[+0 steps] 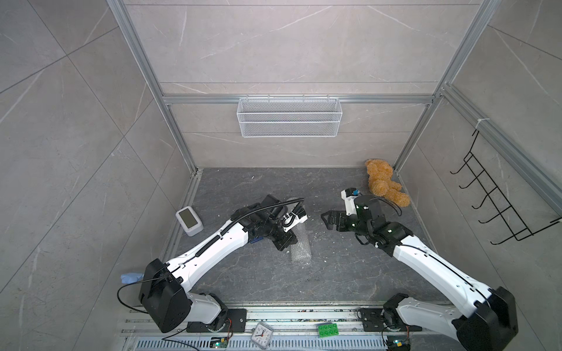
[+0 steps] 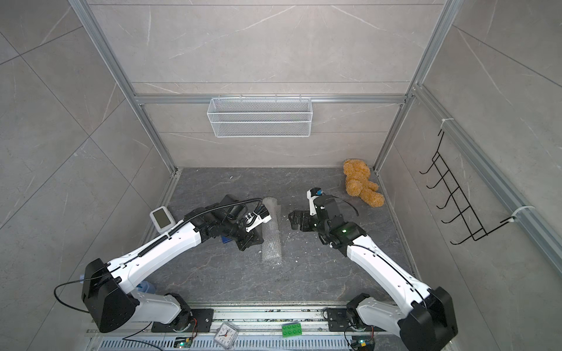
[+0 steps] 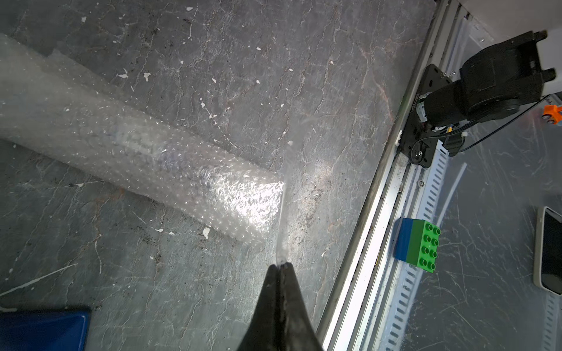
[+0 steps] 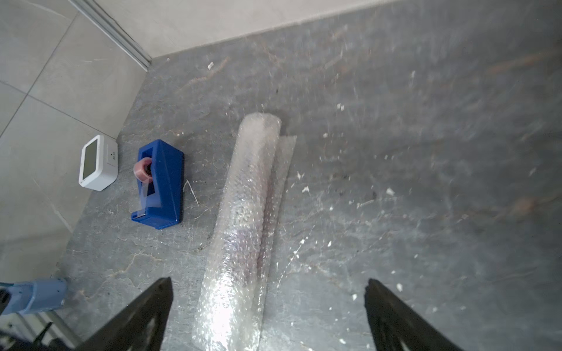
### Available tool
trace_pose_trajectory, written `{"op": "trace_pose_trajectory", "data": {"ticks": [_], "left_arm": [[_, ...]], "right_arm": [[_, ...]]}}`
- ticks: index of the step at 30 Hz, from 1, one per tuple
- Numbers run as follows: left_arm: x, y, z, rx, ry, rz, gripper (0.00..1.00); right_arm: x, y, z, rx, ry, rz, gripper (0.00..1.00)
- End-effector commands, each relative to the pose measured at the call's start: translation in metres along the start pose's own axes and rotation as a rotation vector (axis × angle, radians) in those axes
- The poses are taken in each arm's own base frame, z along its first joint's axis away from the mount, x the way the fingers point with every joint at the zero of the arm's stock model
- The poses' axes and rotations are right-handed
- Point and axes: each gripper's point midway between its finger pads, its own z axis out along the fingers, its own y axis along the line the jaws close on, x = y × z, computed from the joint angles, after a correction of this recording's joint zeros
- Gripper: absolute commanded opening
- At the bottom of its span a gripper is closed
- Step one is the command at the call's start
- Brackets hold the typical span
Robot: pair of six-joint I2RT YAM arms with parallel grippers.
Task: Wrap wine bottles in bubble wrap
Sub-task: Adjust the bubble wrap at the center of the board.
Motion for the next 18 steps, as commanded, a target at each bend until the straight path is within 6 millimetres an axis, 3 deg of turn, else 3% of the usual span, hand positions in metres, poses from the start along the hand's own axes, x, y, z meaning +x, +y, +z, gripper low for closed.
{"op": "trace_pose_trajectory", "data": {"ticks": [1,8,18], "left_arm": [[0.018,0.003,-0.011,-0.049,0.013,-0.016,0.00],[0.043,0.006,-0.030,-0.128,-0.056,-0.069,0.00],[0.058,0.009,-0.036,-0.172,-0.107,-0.097,0.00]], "right_arm": [[0.006,0.019,0.025,-0.183,0.047,0.134,1.00],[0.024,0.023,0.090,-0.270,0.197,0.250,0.99],[0.054,0.014,0.141,-0.264,0.337,0.329,1.00]]}}
